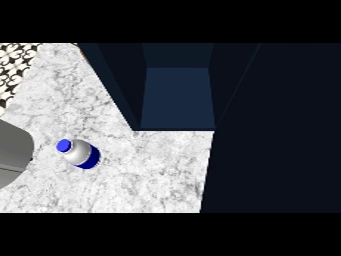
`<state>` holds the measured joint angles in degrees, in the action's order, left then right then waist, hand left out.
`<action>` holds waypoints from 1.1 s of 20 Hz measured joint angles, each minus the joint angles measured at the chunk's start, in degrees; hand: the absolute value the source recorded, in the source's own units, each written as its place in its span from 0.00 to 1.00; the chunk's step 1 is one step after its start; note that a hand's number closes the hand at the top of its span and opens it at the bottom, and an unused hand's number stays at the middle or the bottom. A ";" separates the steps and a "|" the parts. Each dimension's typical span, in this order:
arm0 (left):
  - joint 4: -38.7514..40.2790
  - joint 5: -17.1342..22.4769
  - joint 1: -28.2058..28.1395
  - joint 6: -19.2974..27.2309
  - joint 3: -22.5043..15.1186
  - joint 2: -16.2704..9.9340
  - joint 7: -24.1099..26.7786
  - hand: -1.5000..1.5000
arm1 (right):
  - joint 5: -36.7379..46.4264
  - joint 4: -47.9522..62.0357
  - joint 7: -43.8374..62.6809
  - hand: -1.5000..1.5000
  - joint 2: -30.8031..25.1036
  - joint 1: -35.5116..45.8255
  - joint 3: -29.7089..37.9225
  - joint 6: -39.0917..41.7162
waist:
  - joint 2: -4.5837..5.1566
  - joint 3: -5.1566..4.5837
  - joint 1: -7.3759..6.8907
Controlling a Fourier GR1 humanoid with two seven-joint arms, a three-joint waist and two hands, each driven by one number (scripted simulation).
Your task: Pick up the bottled water, place it into the cabinet and close the cabinet
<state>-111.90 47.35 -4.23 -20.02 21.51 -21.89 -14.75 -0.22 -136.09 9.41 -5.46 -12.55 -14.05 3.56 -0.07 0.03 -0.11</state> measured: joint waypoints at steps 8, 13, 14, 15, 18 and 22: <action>-2.88 4.74 -1.58 1.21 3.55 -1.64 -7.08 0.00 | 2.90 -5.63 7.47 0.00 2.22 0.72 -7.14 -2.86 | -0.05 -0.04 0.07; -1.51 3.62 -1.44 -0.56 4.35 -2.04 -8.58 0.00 | 3.43 -5.78 8.13 0.00 2.50 0.28 -9.93 -4.37 | -0.05 -0.05 0.25; -0.82 2.87 -1.33 -1.23 4.36 -2.03 -8.45 0.00 | 3.54 -5.84 7.75 0.00 2.50 -0.39 -10.85 -4.73 | -0.05 -0.05 0.30; 0.44 1.03 -0.79 -2.11 3.64 -1.65 -7.67 0.00 | 3.56 -5.72 8.59 0.00 2.56 0.80 -10.59 -5.03 | -0.01 -0.05 0.33; 1.13 -2.74 -0.63 -2.91 1.96 -0.34 -6.96 0.00 | 3.75 -5.95 8.61 0.00 2.25 0.94 -11.51 -5.75 | -0.01 -0.05 0.40; 3.96 -8.17 0.71 -3.25 -0.38 2.09 -4.89 0.00 | 4.21 -5.70 11.17 0.00 2.36 3.82 -12.26 -7.25 | 0.02 -0.07 0.40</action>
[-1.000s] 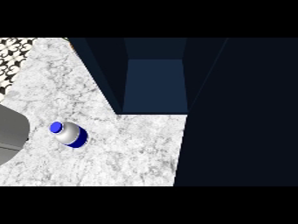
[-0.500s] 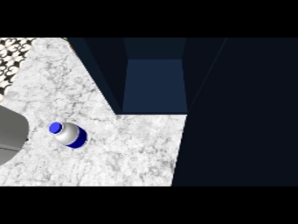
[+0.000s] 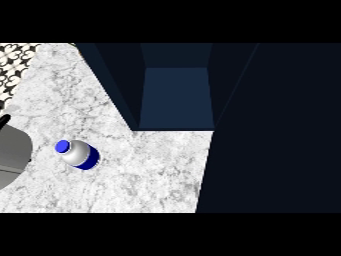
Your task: Pick up the bottled water, place it into the cabinet and close the cabinet
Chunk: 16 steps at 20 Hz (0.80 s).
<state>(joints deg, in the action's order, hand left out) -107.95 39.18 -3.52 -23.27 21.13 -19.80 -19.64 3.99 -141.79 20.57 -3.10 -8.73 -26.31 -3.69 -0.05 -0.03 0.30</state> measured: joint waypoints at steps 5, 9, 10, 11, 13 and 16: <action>7.34 -4.72 2.18 -1.57 -0.45 1.10 3.51 0.00 | 0.67 -0.08 0.46 0.00 -0.60 -0.04 -2.41 -1.61 | -0.01 -0.01 0.19; 12.97 -7.75 2.97 -3.15 -0.67 1.42 6.05 0.00 | 1.60 0.18 1.60 0.00 -0.75 1.52 -3.77 -3.13 | -0.02 -0.03 0.24; 14.39 -9.20 2.98 -3.72 -1.03 1.85 7.47 0.00 | 1.64 0.23 2.51 0.00 -0.73 2.83 -3.11 -3.37 | 0.01 -0.04 0.19; 16.80 -10.14 3.61 -4.36 -0.85 1.59 8.56 0.00 | 1.63 0.27 2.20 0.00 -1.05 2.72 -2.99 -3.37 | 0.02 -0.04 0.24; 19.85 -12.23 3.53 -5.52 -1.08 1.74 10.74 0.00 | 1.92 -0.13 1.73 0.00 -1.82 1.34 -4.52 -3.95 | -0.03 -0.04 0.45; 26.21 -15.93 5.15 -6.82 -1.77 2.08 14.74 0.00 | 2.09 0.06 2.49 0.00 -2.02 2.40 -4.88 -4.79 | 0.03 -0.05 0.49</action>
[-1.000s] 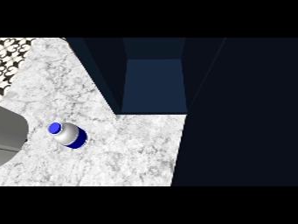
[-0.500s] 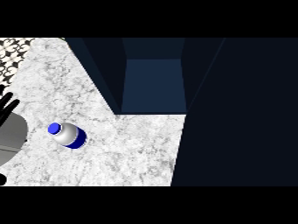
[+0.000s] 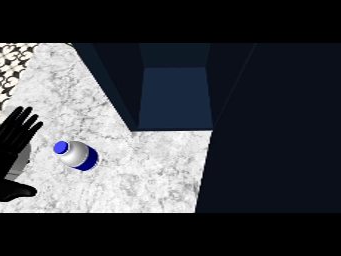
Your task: Pick up the bottled water, place it into the cabinet and close the cabinet
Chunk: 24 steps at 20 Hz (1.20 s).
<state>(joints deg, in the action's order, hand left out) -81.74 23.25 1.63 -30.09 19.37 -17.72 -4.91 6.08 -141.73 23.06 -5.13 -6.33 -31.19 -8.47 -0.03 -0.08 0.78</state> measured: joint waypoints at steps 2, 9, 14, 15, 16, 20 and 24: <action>3.49 -2.13 0.13 -0.84 -0.39 0.32 2.65 0.00 | 0.08 -0.17 0.31 0.00 -0.63 0.01 0.10 -0.37 | 0.00 -0.01 0.00; 18.76 -8.55 4.63 -2.72 -1.22 0.27 12.21 0.00 | 0.50 0.07 0.67 0.00 -1.48 1.00 -1.15 -2.14 | 0.03 -0.01 0.11; 29.55 -13.77 7.67 -2.65 -2.12 0.69 21.44 0.00 | 0.39 0.00 0.41 0.00 -2.61 1.48 -0.43 -2.60 | 0.07 -0.02 0.21; 32.36 -14.58 8.63 -2.88 -2.04 0.35 23.39 0.00 | 0.41 0.09 0.33 0.00 -2.63 1.57 -0.58 -2.82 | 0.10 -0.03 0.25; 34.54 -15.24 9.34 -2.85 -2.03 0.32 25.06 0.00 | 0.47 0.04 0.71 0.00 -2.62 1.89 -0.61 -3.14 | 0.10 -0.03 0.24; 43.15 -17.72 12.42 -2.32 -2.03 0.30 31.29 0.00 | 0.44 0.03 -0.73 0.00 -3.91 0.89 -0.59 -3.20 | 0.14 -0.04 0.41; 51.37 -20.24 16.18 -0.88 -2.16 -0.34 36.88 0.00 | 0.70 0.23 0.62 0.00 -3.37 2.38 -2.00 -4.44 | 0.20 -0.07 0.47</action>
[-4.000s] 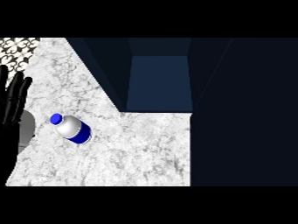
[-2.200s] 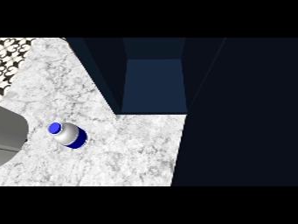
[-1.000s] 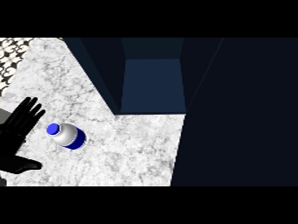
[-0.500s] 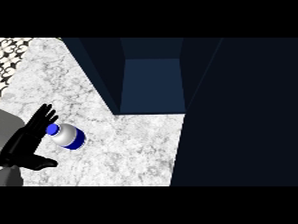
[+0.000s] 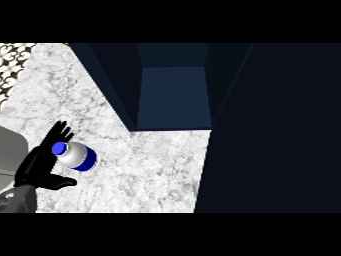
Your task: Pick up the bottled water, place it into the cabinet and close the cabinet
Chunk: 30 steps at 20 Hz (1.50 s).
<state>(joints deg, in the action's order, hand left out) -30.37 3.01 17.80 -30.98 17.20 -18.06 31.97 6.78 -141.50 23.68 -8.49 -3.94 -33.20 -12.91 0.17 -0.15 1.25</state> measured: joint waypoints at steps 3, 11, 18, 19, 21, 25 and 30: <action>4.34 -1.06 1.88 1.55 -0.05 0.37 3.12 0.00 | -0.02 -0.01 0.05 0.00 -0.60 0.22 0.84 -0.30 | 0.03 -0.02 0.13; 11.41 -0.80 6.04 4.14 1.27 1.42 7.58 0.00 | 0.00 -0.18 -1.89 0.00 -2.56 -1.50 0.21 -1.05 | 0.06 -0.03 0.37; 13.79 -0.69 8.23 2.14 0.87 1.95 8.63 1.00 | -0.28 0.03 -2.29 0.00 -3.05 -1.11 -0.05 -1.89 | 0.03 -0.01 0.15; 13.70 -0.68 8.75 1.98 0.73 2.09 8.49 1.00 | -0.28 0.01 -1.23 0.00 -2.90 -0.15 0.00 -2.08 | 0.03 -0.01 0.09; 12.83 -2.06 8.62 2.74 -0.79 3.07 9.95 1.00 | -0.39 0.05 -1.37 0.00 -3.37 -0.04 0.34 -2.03 | 0.01 -0.01 0.13; 9.72 -5.92 8.09 7.72 -4.21 4.09 15.12 1.00 | -0.44 0.14 -1.66 0.00 -3.58 -0.08 -0.26 -2.73 | -0.09 0.00 0.13; 5.70 -7.88 7.91 15.52 -6.00 7.61 18.96 1.00 | -0.37 0.22 -1.67 0.00 -3.86 -0.39 -0.84 -3.67 | -0.26 0.07 -0.39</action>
<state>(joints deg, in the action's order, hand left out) -24.67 -4.87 25.72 -15.45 11.21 -10.46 50.93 6.40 -141.27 22.01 -12.36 -4.33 -34.03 -16.58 -0.10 -0.08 0.87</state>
